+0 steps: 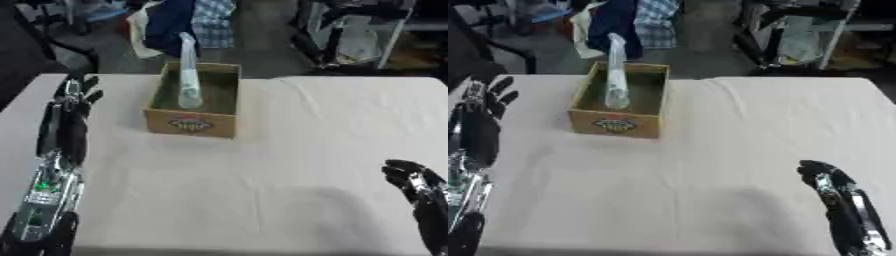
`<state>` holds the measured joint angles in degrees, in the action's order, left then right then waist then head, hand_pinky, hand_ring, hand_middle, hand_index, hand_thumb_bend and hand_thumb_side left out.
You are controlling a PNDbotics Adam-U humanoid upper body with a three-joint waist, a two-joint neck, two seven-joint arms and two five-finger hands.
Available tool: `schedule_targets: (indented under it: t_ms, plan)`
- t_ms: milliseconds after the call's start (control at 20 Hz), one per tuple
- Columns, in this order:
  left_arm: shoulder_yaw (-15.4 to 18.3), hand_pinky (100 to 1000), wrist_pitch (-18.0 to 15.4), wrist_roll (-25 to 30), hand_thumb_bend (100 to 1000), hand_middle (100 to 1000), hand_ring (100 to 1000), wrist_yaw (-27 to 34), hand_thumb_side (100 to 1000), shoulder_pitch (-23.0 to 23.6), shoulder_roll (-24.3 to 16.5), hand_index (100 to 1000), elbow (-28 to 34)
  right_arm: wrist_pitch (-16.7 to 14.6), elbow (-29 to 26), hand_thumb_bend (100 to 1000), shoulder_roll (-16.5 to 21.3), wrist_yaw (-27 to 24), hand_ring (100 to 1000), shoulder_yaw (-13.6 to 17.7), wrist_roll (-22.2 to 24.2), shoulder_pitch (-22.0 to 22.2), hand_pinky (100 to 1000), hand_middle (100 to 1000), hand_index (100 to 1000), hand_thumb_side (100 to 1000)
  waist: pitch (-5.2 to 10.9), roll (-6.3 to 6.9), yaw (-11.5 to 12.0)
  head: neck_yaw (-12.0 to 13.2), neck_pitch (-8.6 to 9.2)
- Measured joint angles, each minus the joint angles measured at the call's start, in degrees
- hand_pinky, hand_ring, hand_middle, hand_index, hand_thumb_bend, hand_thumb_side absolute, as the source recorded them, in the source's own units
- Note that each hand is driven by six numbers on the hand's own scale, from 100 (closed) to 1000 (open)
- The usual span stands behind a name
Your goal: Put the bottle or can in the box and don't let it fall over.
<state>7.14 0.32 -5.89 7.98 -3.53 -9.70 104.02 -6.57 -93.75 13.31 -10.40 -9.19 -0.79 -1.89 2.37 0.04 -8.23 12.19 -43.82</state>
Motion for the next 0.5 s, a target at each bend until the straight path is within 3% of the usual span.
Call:
schedule_targets:
  t_ms: [500]
  plan:
    - [-0.58, 909, 0.37, 0.11, 100, 919, 908, 0.57, 859, 0.36, 0.57, 859, -0.52, 0.03, 0.0, 100, 0.0, -0.17, 804, 0.0, 0.02, 0.0, 884, 735, 723, 641, -0.06, -0.12, 0.22, -0.44, 0.0]
